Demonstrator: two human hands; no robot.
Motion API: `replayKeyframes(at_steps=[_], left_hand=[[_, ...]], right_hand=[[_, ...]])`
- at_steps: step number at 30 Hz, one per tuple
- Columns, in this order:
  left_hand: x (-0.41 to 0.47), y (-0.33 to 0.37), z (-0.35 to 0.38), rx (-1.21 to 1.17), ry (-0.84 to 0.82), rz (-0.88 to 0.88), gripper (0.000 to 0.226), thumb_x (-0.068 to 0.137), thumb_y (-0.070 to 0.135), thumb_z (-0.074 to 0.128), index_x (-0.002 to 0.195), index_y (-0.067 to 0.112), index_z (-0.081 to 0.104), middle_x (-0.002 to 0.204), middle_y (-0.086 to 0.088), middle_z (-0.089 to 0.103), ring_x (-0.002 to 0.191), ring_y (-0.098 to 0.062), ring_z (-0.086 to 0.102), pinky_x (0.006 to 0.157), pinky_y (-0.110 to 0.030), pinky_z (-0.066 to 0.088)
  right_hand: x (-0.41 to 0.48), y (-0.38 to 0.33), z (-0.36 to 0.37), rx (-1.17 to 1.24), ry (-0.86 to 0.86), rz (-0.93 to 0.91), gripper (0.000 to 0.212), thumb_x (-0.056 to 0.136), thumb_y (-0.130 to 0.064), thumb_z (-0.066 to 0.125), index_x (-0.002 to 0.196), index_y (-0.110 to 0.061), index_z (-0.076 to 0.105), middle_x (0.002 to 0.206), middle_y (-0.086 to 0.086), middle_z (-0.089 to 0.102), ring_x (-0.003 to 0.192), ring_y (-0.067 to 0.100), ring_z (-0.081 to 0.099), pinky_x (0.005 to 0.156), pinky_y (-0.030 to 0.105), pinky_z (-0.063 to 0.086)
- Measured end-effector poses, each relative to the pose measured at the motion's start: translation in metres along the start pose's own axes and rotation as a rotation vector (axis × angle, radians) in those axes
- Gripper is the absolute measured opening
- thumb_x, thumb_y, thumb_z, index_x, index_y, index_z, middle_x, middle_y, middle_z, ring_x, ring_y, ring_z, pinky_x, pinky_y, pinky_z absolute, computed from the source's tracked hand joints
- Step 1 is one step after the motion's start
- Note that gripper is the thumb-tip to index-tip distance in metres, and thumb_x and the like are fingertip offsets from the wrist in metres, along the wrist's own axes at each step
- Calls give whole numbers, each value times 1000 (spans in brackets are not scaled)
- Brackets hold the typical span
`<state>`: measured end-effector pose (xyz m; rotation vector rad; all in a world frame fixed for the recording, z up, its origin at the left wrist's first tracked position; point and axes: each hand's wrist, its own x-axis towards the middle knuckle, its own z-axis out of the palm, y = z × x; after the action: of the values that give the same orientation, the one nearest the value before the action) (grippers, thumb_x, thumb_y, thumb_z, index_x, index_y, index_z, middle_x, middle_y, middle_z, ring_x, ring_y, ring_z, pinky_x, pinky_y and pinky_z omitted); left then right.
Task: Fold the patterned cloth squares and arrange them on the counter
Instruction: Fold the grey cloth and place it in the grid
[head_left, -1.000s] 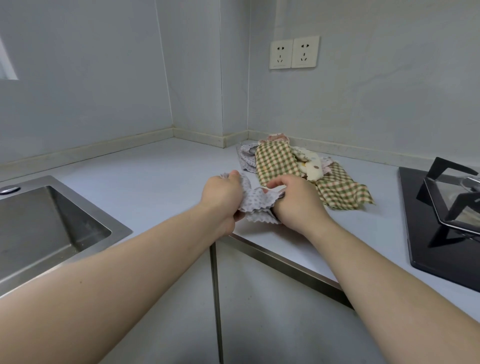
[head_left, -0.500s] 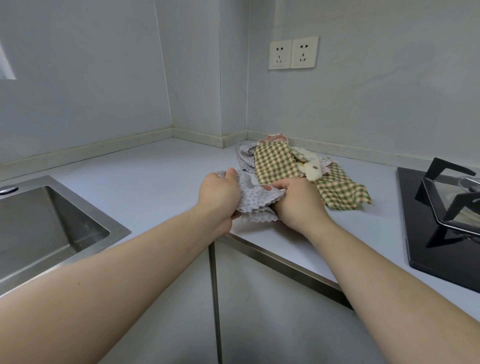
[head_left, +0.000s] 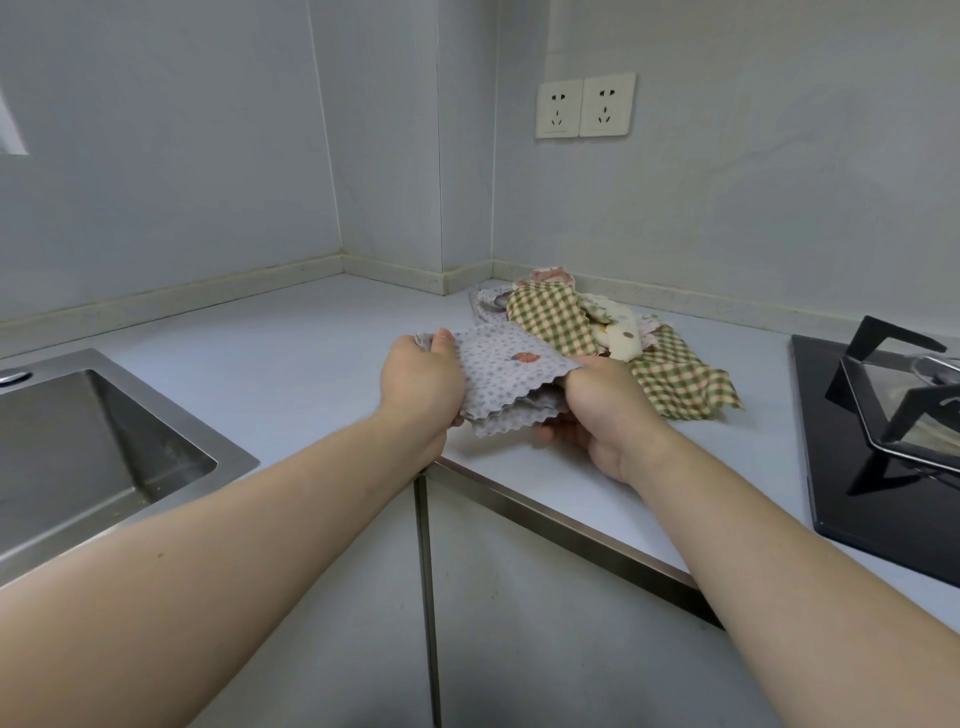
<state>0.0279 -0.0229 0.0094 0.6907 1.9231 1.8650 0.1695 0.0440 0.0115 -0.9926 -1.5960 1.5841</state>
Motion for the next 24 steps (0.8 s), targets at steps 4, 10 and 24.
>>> replayKeyframes(at_steps=[4,10,24], left_hand=[[0,0,0,11,-6,19,29,107,37,43,105,10,50,91,-8,55,65,-21,56,40,-25,45],[4,1,-3,16,13,27,28,107,38,43,105,12,51,98,-8,60,72,-23,62,44,-27,48],[7,6,-10,2,-103,-18,29,105,38,48,113,13,58,111,-13,70,90,-33,72,68,-47,61]], right_hand=[[0,-1,0,84,-26,-8,30,102,-8,45,99,-14,74,82,4,78,64,19,71,46,26,50],[0,0,-1,85,-86,-11,26,105,-11,48,102,-12,74,85,5,78,63,17,71,52,30,53],[3,0,-15,382,-318,103,47,72,6,44,116,2,61,115,21,68,99,33,66,85,40,56]])
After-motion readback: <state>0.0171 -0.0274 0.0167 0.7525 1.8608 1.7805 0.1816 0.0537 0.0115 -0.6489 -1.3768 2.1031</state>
